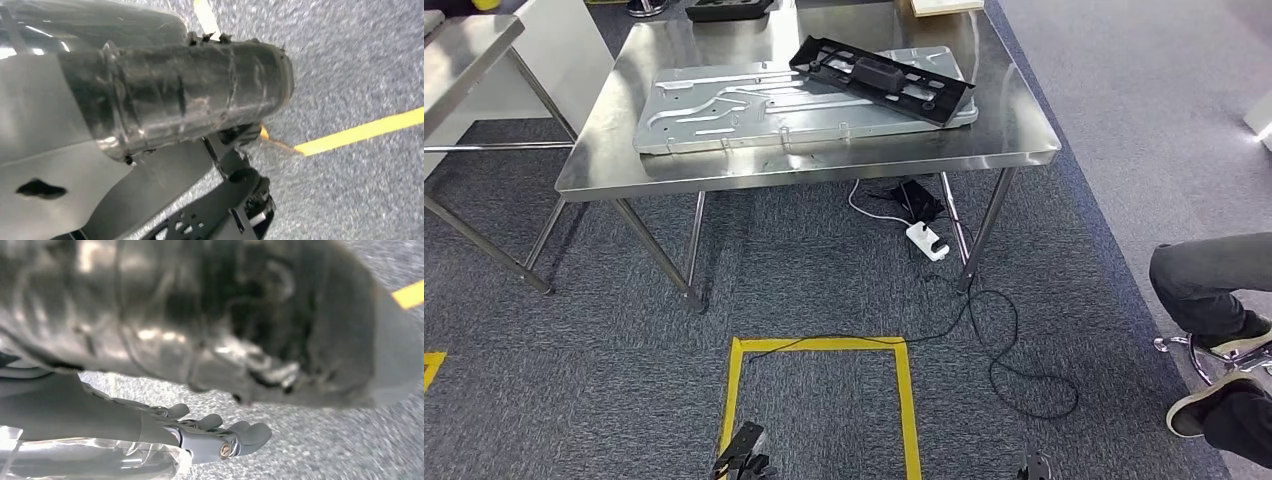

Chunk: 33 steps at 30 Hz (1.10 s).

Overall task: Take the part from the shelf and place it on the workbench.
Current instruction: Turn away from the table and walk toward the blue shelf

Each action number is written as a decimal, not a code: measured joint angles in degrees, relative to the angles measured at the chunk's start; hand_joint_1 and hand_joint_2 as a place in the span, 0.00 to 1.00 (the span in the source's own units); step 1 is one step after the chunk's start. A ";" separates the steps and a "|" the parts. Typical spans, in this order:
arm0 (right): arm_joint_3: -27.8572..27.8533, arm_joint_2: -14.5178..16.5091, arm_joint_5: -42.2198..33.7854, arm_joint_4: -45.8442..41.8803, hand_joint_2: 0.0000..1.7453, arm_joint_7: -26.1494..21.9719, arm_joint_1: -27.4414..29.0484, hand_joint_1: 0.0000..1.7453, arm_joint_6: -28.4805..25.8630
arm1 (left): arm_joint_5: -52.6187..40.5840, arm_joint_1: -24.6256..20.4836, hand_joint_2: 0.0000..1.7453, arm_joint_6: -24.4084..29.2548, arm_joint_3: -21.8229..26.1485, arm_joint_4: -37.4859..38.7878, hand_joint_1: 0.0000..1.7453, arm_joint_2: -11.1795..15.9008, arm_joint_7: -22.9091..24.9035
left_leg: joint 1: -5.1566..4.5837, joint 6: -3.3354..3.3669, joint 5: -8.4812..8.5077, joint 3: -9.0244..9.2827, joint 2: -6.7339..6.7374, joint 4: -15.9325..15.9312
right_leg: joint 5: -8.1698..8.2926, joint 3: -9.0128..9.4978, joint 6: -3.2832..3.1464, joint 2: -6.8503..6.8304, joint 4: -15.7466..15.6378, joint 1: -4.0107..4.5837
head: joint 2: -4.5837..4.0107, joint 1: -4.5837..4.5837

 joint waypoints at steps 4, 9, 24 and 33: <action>0.84 -0.04 1.67 0.24 0.00 -0.01 0.08 0.00 0.96 | 0.56 0.21 0.00 0.49 0.00 0.00 0.00 -0.29 0.17 | -0.23 0.74 5.44 5.77 0.45 -0.33 | 2.42 -3.35 -0.06 -0.90 0.14 0.52 | 0.00 -0.07; 3.00 -0.15 6.36 0.53 0.00 0.03 0.16 0.00 0.98 | 0.72 -0.53 0.00 1.35 0.00 0.00 0.00 -0.47 0.22 | -1.45 2.63 2.42 16.41 2.34 -17.12 | 4.50 -4.02 1.39 -3.59 -0.11 0.56 | 0.01 -0.01; 10.38 -1.66 11.21 1.05 0.00 0.81 0.66 0.00 1.68 | -0.40 0.33 0.00 1.99 0.00 0.03 0.00 -1.82 1.73 | -0.74 1.88 5.63 9.01 -4.47 -12.61 | -1.60 0.08 2.17 2.87 1.75 -0.24 | 0.01 0.34; 11.49 -2.03 11.37 1.37 0.00 1.09 0.77 0.00 2.40 | 0.10 0.47 0.00 2.29 0.00 0.04 0.00 -1.87 2.75 | -0.16 -0.38 -0.61 1.26 -0.83 2.79 | -0.79 0.07 0.66 -2.40 0.95 -0.51 | 0.01 -0.23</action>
